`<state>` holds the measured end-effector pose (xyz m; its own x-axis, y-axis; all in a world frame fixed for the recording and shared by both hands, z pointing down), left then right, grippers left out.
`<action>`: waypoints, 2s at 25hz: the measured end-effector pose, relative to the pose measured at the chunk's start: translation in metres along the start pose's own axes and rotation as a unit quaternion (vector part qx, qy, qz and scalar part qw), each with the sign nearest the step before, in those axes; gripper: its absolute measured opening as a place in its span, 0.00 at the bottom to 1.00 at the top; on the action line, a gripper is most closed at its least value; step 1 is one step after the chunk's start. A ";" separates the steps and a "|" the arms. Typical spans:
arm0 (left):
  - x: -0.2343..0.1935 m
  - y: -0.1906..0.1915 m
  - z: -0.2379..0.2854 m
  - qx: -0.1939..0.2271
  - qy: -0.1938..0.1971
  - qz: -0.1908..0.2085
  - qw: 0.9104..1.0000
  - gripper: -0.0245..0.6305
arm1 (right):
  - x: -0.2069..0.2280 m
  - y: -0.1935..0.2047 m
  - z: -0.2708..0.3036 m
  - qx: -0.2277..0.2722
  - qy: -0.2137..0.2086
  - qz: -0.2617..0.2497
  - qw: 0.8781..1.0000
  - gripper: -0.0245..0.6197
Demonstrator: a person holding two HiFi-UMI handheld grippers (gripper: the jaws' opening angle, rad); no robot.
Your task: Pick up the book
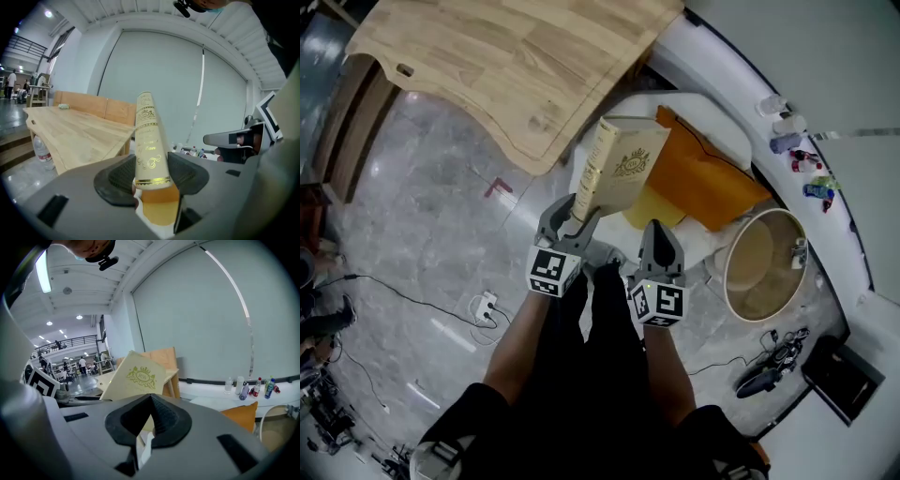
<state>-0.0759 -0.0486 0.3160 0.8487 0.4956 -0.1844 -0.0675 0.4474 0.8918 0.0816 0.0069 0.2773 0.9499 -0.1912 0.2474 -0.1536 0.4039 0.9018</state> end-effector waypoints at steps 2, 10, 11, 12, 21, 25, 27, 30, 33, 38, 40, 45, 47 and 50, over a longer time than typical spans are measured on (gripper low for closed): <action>-0.001 -0.021 -0.007 0.019 0.000 -0.001 1.000 0.38 | -0.003 -0.017 -0.002 0.016 -0.004 -0.002 1.000 0.04; 0.012 -0.085 -0.059 0.068 -0.003 0.019 0.997 0.38 | -0.025 -0.080 -0.040 0.057 -0.015 -0.035 0.998 0.04; 0.014 -0.092 -0.065 0.074 -0.002 0.019 0.997 0.38 | -0.027 -0.086 -0.046 0.061 -0.017 -0.039 0.997 0.04; 0.017 -0.099 -0.072 0.080 0.001 0.018 0.997 0.38 | -0.030 -0.092 -0.053 0.066 -0.019 -0.043 0.997 0.04; 0.033 -0.152 -0.123 0.127 0.004 0.026 0.991 0.38 | -0.050 -0.135 -0.094 0.109 -0.031 -0.067 0.991 0.04; 0.039 -0.167 -0.142 0.148 -0.004 0.025 0.989 0.38 | -0.058 -0.148 -0.109 0.122 -0.045 -0.073 0.989 0.04; 0.041 -0.174 -0.146 0.157 -0.007 0.031 0.987 0.38 | -0.061 -0.153 -0.111 0.127 -0.051 -0.075 0.988 0.04; 0.043 -0.176 -0.149 0.164 -0.002 0.037 0.986 0.38 | -0.067 -0.156 -0.109 0.132 -0.058 -0.074 0.987 0.04; 0.053 -0.171 -0.154 0.162 0.006 0.037 0.986 0.38 | -0.067 -0.154 -0.115 0.134 -0.062 -0.068 0.987 0.04; 0.049 -0.173 -0.148 0.160 0.013 0.034 0.986 0.38 | -0.067 -0.157 -0.106 0.131 -0.053 -0.060 0.988 0.04; 0.053 -0.172 -0.149 0.161 0.016 0.035 0.986 0.38 | -0.063 -0.153 -0.109 0.130 -0.053 -0.058 0.988 0.04; 0.072 -0.158 -0.140 0.151 0.016 0.044 0.987 0.38 | -0.051 -0.146 -0.124 0.128 -0.056 -0.054 0.989 0.04; 0.073 -0.139 -0.123 0.126 0.026 0.039 0.991 0.37 | -0.048 -0.144 -0.124 0.127 -0.052 -0.049 0.989 0.04; 0.081 -0.125 -0.112 0.103 0.039 0.042 0.993 0.36 | -0.043 -0.145 -0.128 0.127 -0.046 -0.051 0.990 0.04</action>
<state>-0.0575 0.0195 0.1434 0.8014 0.5838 -0.1303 -0.0205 0.2445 0.9694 0.0975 0.0710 0.0905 0.9366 -0.3053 0.1722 -0.1336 0.1432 0.9806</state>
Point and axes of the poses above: the fingertips, and each gripper's own axes: z forward along the fingers, x to its right, y out of its underside, the point moved 4 cm from there along -z, backward along the fingers, and after that the axes turned 10 degrees about -y, right-handed, at the moved point
